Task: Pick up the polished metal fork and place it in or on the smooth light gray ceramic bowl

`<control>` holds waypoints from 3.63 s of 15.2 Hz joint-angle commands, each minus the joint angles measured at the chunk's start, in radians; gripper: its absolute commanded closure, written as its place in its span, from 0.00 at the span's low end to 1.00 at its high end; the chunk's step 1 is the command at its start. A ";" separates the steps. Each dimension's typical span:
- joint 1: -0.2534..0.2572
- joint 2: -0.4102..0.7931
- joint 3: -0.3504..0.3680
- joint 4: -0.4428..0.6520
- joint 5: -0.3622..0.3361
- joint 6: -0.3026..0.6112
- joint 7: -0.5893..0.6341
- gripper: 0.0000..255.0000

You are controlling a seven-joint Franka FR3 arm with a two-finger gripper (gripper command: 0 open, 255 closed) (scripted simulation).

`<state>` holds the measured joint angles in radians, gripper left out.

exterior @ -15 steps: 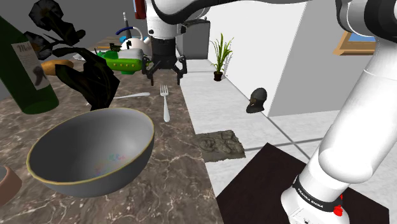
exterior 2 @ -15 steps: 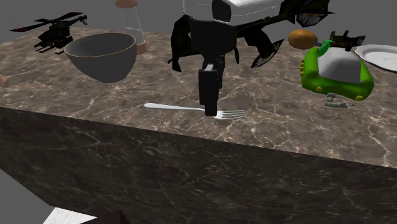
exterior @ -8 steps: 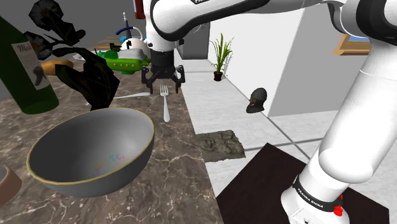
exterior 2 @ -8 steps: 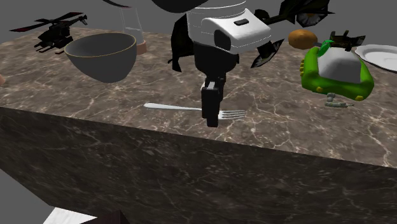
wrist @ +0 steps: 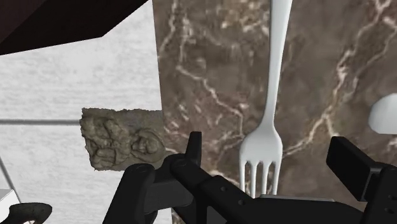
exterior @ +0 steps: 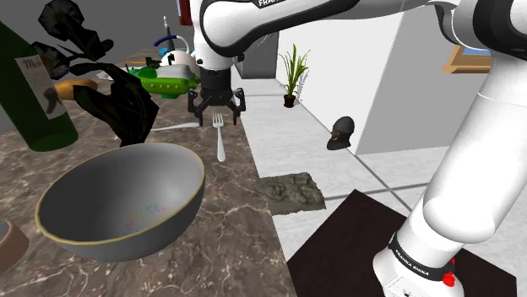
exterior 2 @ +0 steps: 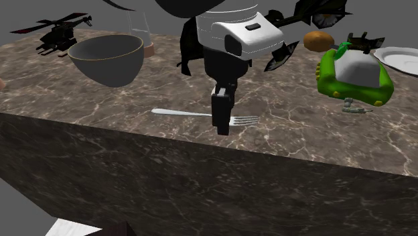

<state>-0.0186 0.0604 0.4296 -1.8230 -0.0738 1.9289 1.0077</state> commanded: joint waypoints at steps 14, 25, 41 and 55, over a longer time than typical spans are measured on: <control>0.001 -0.005 0.000 0.048 0.004 -0.052 -0.004 1.00; 0.004 0.001 0.002 0.203 0.003 -0.202 -0.009 1.00; 0.027 0.077 0.014 0.515 -0.031 -0.445 0.002 1.00; 0.174 0.018 0.132 0.467 -0.026 -0.469 0.268 1.00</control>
<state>0.1429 0.0892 0.5507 -1.3349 -0.1037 1.4497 1.2486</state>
